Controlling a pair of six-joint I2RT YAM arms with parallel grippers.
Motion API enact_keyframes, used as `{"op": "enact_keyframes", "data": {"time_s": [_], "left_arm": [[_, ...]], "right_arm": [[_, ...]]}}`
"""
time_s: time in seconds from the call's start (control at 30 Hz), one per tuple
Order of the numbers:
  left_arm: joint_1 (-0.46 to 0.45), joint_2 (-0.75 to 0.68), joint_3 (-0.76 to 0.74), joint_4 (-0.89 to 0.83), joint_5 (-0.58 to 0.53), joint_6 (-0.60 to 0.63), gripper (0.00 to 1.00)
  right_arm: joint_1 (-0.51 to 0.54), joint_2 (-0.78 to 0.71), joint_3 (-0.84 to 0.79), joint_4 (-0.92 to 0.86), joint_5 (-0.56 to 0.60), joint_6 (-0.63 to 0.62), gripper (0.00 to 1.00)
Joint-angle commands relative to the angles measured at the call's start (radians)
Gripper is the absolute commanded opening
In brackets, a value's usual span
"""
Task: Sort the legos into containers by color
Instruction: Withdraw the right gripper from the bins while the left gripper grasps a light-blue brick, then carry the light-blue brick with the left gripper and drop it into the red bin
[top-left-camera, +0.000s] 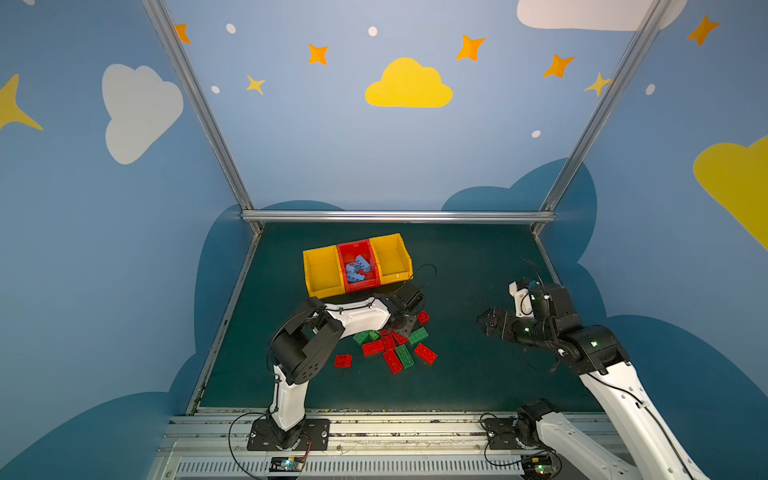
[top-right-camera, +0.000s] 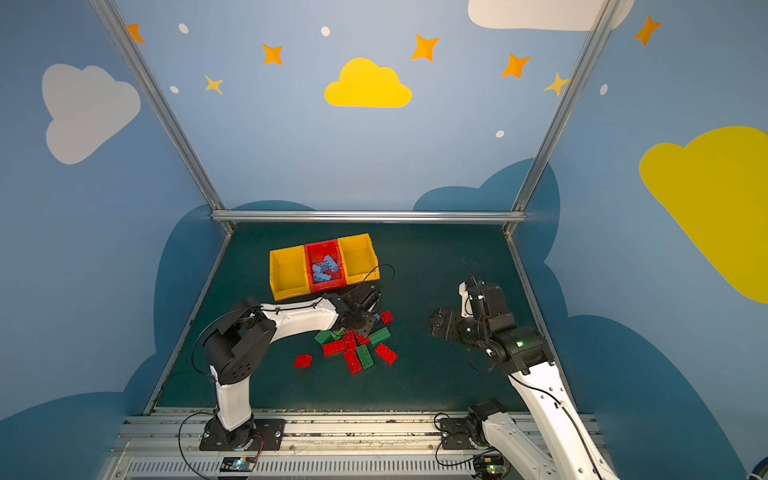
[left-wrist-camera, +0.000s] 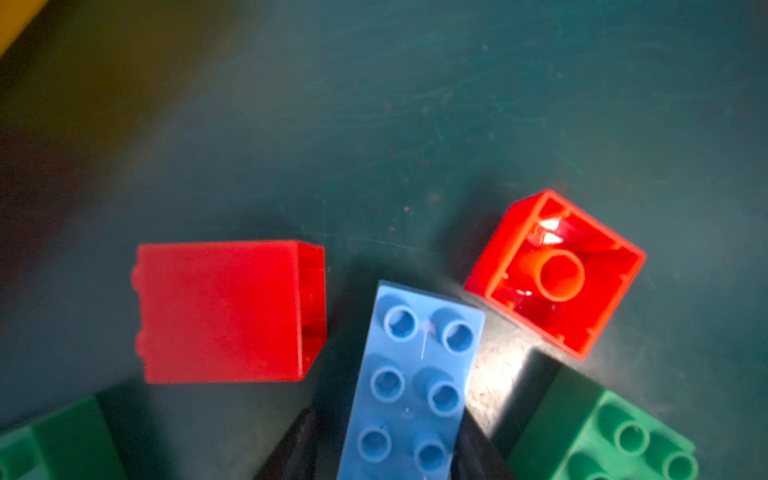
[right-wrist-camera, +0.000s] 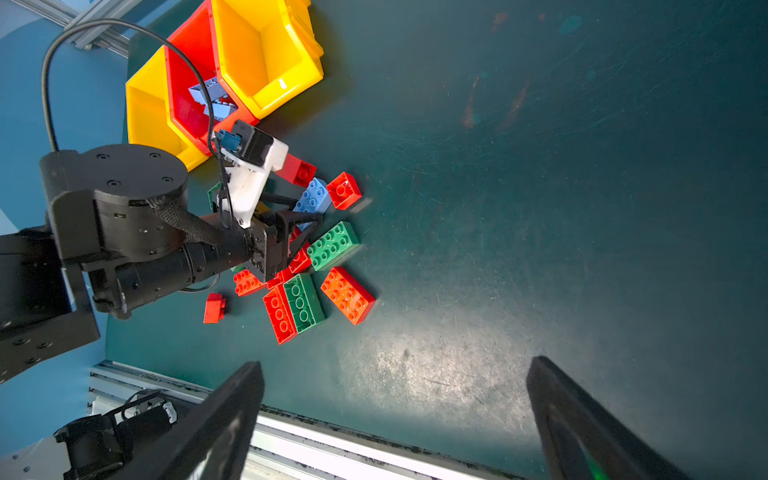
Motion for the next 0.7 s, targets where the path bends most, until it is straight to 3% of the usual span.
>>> {"op": "enact_keyframes", "data": {"time_s": [0.0, 0.2, 0.47, 0.67], "left_arm": [[-0.001, 0.004, 0.007, -0.037, 0.028, -0.006, 0.34], [-0.001, -0.037, 0.051, -0.092, 0.021, 0.011, 0.22], [0.039, -0.133, 0.127, -0.163, -0.035, 0.026, 0.21], [0.161, -0.167, 0.194, -0.178, -0.067, -0.022, 0.24]], "right_arm": [[-0.005, -0.012, -0.008, -0.024, 0.005, 0.013, 0.97], [-0.005, -0.010, 0.013, -0.024, 0.010, 0.010, 0.97], [-0.005, 0.010, 0.021, -0.006, 0.007, 0.002, 0.97], [-0.005, 0.046, 0.038, 0.021, -0.005, -0.008, 0.97]]}}
